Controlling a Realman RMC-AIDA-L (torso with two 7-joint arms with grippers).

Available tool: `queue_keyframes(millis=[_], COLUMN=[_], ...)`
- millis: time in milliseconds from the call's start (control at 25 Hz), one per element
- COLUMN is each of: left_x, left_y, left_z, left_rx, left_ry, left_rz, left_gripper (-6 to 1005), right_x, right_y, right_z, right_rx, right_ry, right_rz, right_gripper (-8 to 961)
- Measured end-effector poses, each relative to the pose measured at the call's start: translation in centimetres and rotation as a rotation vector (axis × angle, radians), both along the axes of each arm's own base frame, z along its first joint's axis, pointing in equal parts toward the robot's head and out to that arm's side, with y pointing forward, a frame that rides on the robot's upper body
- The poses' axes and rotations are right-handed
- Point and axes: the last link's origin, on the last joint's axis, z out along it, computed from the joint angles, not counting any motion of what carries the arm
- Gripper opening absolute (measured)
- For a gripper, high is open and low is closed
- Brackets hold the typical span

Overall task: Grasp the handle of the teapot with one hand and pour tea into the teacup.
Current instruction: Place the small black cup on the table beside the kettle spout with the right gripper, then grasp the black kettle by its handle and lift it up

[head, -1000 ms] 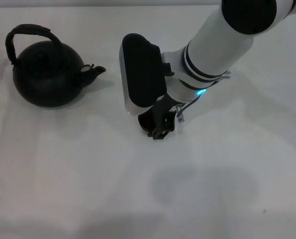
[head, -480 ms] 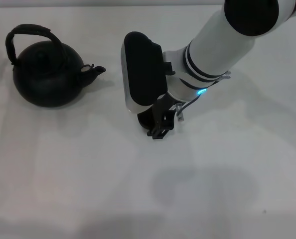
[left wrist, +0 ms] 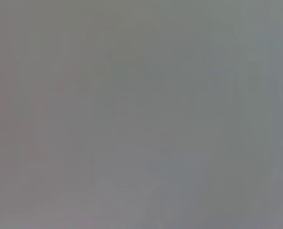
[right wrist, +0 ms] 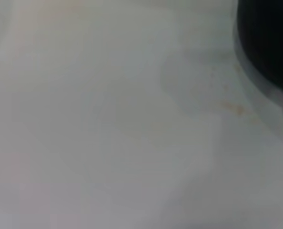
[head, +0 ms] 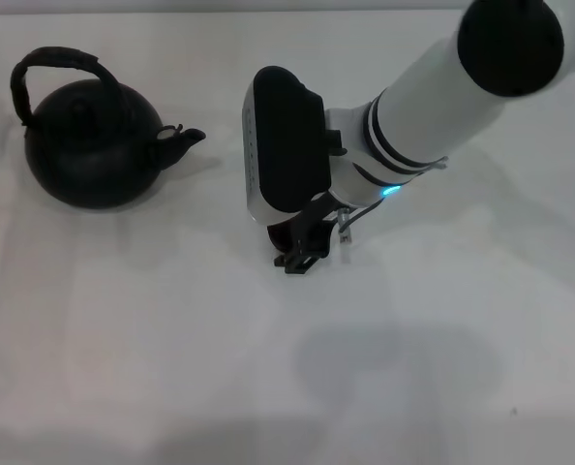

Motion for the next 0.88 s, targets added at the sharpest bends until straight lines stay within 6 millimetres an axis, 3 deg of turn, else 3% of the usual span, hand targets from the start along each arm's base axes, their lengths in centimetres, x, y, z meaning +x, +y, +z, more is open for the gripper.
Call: queue_keyframes(millis=[320, 680, 880], left_x=[0.0, 0.0, 0.0], left_y=[-0.1, -0.1, -0.1], left_z=[0.1, -0.1, 0.0], left_rx=[0.005, 0.001, 0.007], left_ry=[-0.002, -0.001, -0.003], left_rz=[-0.001, -0.003, 0.0], left_gripper=[853, 853, 853], right_x=[-0.4, 0.1, 1.5], right_y=[-0.3, 1.2, 3.2], right_z=[0.5, 4.0, 6.8], right_rx=[0.021, 0.086, 0.19], right_ry=[0.097, 0.325, 0.575], right_rz=[-0.004, -0.141, -0.375], right_gripper=[838, 839, 836])
